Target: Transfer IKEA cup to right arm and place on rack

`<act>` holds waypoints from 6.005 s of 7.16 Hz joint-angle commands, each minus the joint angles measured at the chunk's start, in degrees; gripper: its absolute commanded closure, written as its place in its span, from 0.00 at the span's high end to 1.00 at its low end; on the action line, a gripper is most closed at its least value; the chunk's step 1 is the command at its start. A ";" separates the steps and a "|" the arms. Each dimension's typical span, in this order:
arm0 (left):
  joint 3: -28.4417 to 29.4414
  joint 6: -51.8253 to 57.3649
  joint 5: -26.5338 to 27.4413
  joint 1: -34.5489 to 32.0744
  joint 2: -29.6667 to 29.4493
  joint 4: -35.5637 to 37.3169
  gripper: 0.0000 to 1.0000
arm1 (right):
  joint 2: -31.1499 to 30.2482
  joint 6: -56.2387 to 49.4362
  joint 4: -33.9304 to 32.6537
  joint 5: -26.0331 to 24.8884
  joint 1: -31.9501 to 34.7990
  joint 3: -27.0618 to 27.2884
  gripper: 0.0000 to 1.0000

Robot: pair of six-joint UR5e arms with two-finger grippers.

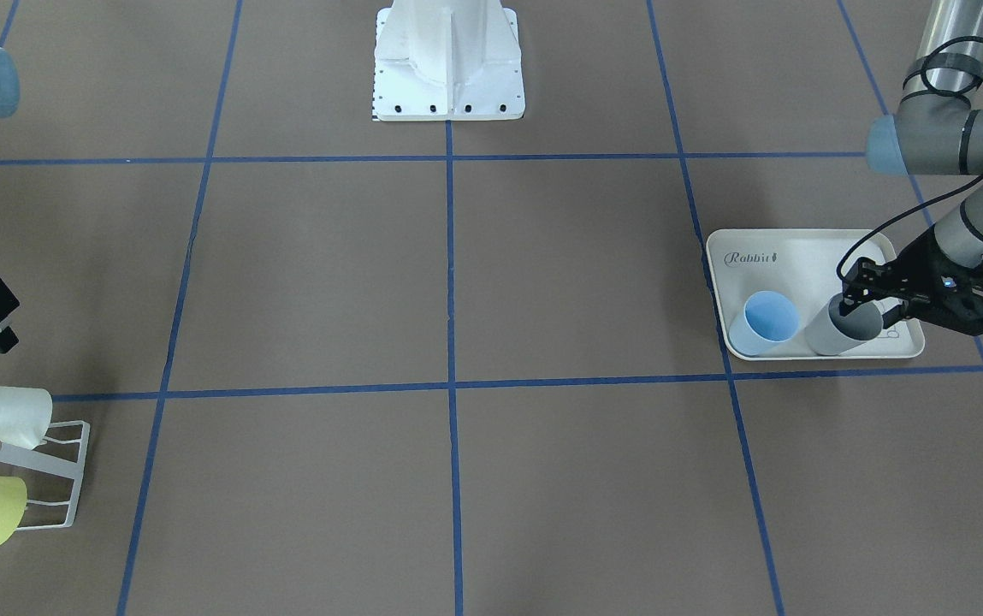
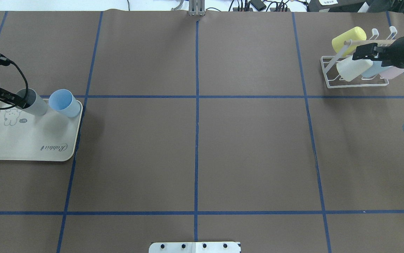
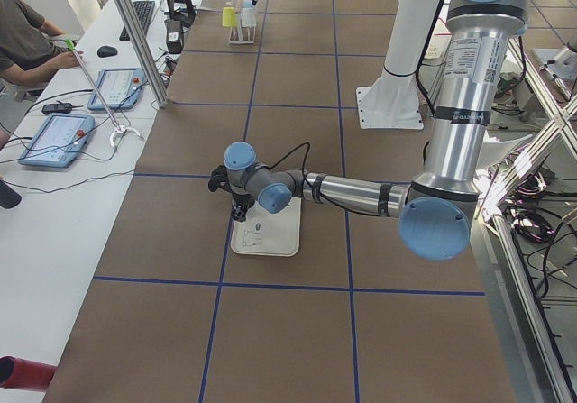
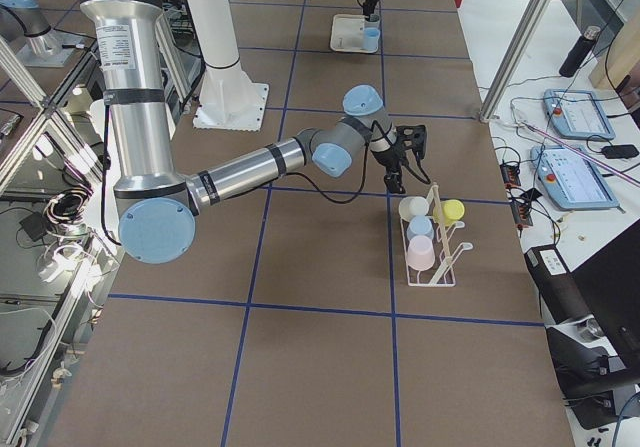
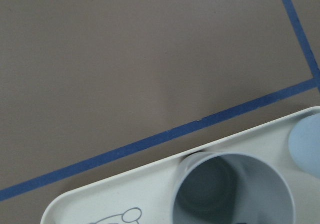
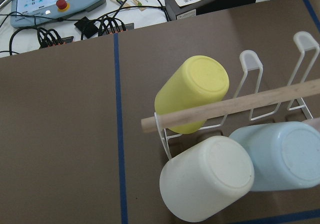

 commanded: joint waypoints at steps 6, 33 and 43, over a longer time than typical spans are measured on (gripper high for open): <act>-16.17 0.54 3.56 -12.08 -2.09 19.15 0.00 | 0.05 0.70 -0.12 0.17 -0.09 1.83 1.00; -10.77 -103.09 30.92 25.63 -28.31 -59.94 0.00 | 19.48 73.21 25.80 -5.36 -19.16 15.20 1.00; -11.57 -103.01 30.83 26.68 -29.45 -60.03 0.00 | 19.48 77.15 25.89 -6.15 -19.07 15.38 0.55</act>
